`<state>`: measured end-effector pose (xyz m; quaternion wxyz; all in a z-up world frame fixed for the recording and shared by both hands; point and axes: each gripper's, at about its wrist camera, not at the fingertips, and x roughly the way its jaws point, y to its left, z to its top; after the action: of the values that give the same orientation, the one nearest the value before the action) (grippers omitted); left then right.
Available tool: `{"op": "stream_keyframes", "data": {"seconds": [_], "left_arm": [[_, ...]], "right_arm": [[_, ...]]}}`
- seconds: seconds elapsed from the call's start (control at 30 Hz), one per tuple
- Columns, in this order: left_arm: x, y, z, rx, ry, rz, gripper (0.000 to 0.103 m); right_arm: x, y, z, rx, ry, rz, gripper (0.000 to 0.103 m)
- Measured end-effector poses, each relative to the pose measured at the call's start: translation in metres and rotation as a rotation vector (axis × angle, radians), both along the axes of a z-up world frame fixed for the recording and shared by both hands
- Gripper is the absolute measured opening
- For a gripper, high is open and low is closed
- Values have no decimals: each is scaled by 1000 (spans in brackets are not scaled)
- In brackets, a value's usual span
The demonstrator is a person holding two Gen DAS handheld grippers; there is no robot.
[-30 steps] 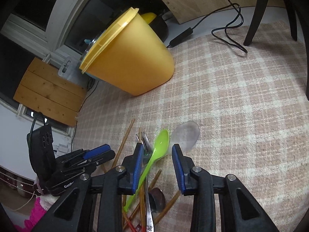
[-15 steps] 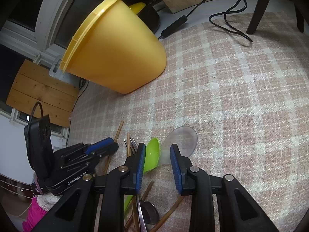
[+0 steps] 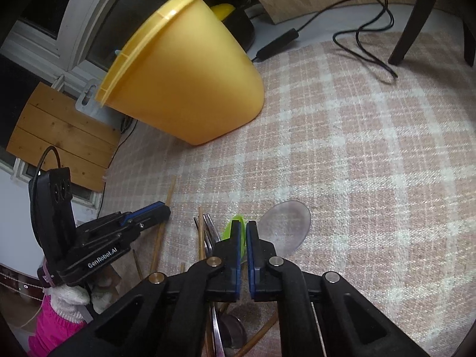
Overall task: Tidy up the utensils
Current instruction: 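Lift the chopstick with left tool while right tool lifts the clear spoon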
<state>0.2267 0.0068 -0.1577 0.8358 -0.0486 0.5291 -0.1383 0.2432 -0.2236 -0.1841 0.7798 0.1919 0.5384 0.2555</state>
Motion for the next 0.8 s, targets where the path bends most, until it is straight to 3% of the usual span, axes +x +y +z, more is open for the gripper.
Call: {"op": "stream_keyframes", "data": {"seconds": [0.13, 0.33, 0.37, 0.4, 0.43, 0.47, 0.8], "left_arm": [[-6, 8, 13, -27, -36, 21, 3], [-10, 16, 21, -35, -62, 30, 3], [-11, 17, 21, -36, -62, 33, 3], [-11, 18, 21, -41, -59, 36, 3], [-10, 17, 19, -44, -57, 37, 3], [-10, 16, 19, -45, -55, 37, 3], [-12, 13, 18, -42, -52, 19, 3]], "right_arm": [[-6, 2, 13, -23, -40, 18, 0], [-9, 0, 8, -59, -46, 17, 2], [-10, -3, 7, -61, -54, 8, 5], [-10, -6, 5, -62, -45, -1, 16], [-11, -9, 2, -46, -28, -13, 38], [-13, -13, 0, -42, -24, -27, 41], [-24, -35, -17, 9, 80, -133, 41]]}}
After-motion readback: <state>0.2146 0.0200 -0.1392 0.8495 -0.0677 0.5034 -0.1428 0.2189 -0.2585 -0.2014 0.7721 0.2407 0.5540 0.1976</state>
